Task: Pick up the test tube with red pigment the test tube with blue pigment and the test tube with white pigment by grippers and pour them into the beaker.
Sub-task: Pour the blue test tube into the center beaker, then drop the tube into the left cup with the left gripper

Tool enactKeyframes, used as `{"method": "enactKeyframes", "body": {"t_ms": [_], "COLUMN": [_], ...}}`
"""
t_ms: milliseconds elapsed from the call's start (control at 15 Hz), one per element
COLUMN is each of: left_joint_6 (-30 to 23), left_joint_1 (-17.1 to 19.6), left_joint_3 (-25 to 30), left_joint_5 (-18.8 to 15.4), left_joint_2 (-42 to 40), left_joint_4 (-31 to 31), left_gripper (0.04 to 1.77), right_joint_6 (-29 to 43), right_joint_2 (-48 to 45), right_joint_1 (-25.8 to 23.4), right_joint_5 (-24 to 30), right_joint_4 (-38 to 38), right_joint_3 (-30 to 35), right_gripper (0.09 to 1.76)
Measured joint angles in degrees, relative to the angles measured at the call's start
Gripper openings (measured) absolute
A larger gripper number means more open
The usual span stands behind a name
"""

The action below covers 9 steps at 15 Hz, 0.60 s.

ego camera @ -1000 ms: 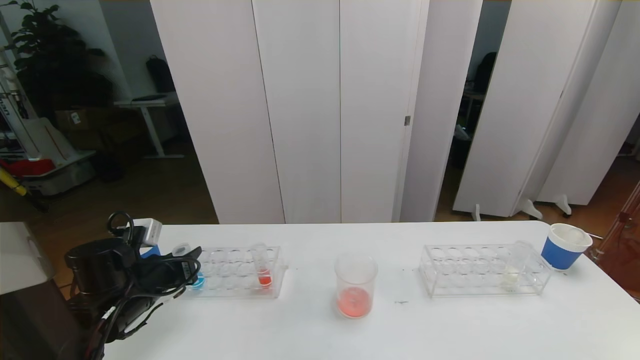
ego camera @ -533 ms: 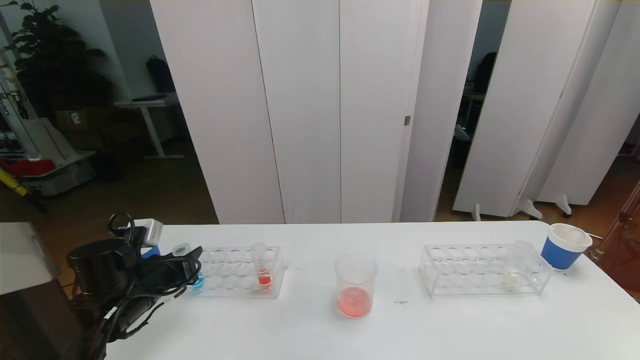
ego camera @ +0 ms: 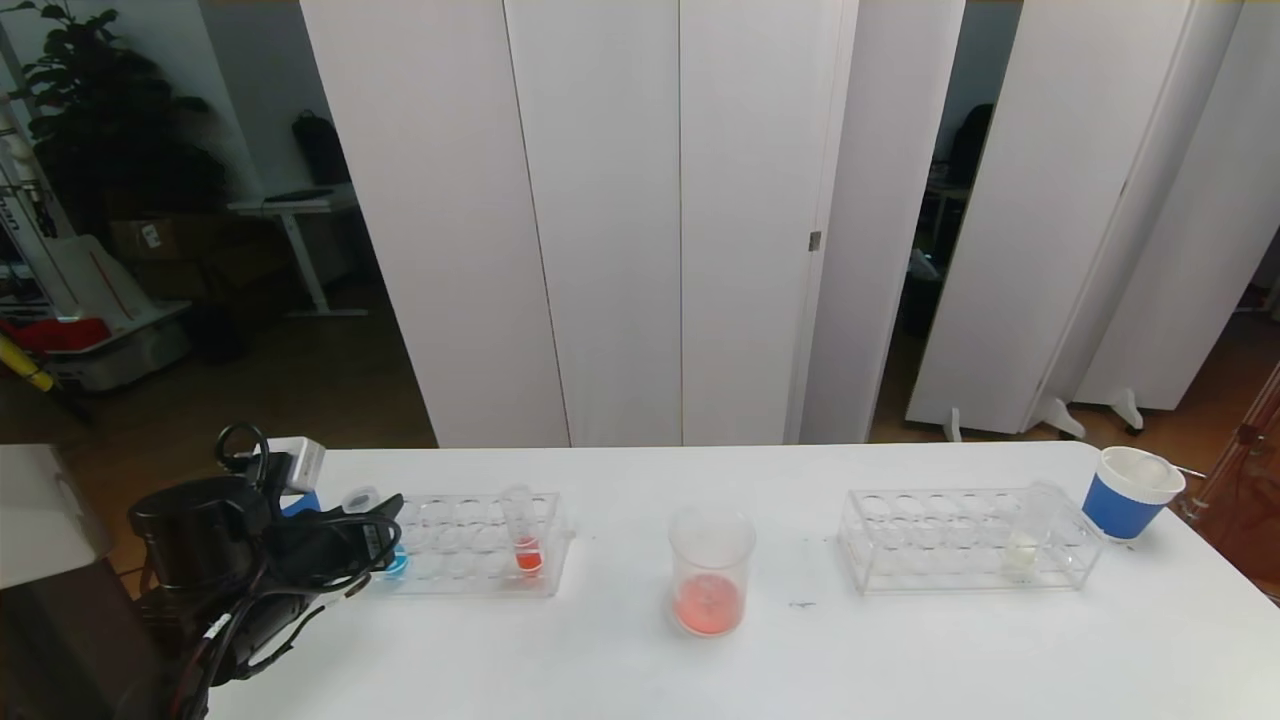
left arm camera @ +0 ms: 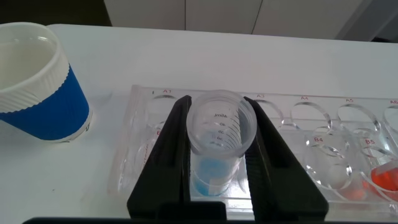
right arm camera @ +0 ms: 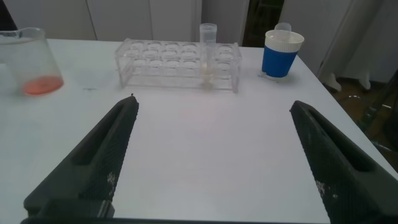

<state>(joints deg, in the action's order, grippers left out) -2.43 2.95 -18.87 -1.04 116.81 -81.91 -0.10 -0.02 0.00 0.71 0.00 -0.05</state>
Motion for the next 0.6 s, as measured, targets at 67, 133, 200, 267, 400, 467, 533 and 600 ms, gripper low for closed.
{"method": "enactKeyframes", "body": {"t_ms": [67, 133, 200, 267, 400, 467, 533, 600], "left_joint_6": [0.23, 0.39, 0.50, 0.65, 1.46, 1.83, 2.24, 2.83], "left_joint_1": [-0.11, -0.17, -0.23, -0.30, -0.39, -0.41, -0.43, -0.52], "left_joint_3": [0.05, 0.07, 0.16, 0.18, 0.22, 0.22, 0.11, -0.09], "left_joint_5": [0.02, -0.12, -0.23, -0.33, -0.45, -0.50, -0.54, -0.65], "left_joint_2": [-0.49, -0.99, -1.51, -2.06, -3.06, -3.55, -4.11, -4.66], "left_joint_4": [0.18, 0.22, 0.29, 0.32, 0.44, 0.44, 0.46, 0.46], "left_gripper": [0.58, 0.58, 0.58, 0.58, 0.58, 0.58, 0.58, 0.58], "right_joint_6": [0.00, 0.00, 0.00, 0.00, 0.00, -0.01, 0.00, 0.00], "right_joint_2": [0.00, 0.00, 0.00, 0.00, 0.00, 0.00, 0.00, 0.00], "right_joint_1": [0.00, 0.00, 0.00, 0.00, 0.00, 0.00, 0.00, 0.00], "right_joint_5": [-0.02, -0.05, 0.00, -0.05, -0.02, -0.02, -0.02, -0.05], "right_joint_4": [0.00, 0.00, 0.00, 0.00, 0.00, 0.00, 0.00, 0.00], "right_joint_3": [0.00, 0.00, 0.00, 0.00, 0.00, 0.00, 0.00, 0.00], "right_gripper": [1.75, 1.75, 1.75, 1.75, 1.75, 1.75, 1.75, 1.75]}}
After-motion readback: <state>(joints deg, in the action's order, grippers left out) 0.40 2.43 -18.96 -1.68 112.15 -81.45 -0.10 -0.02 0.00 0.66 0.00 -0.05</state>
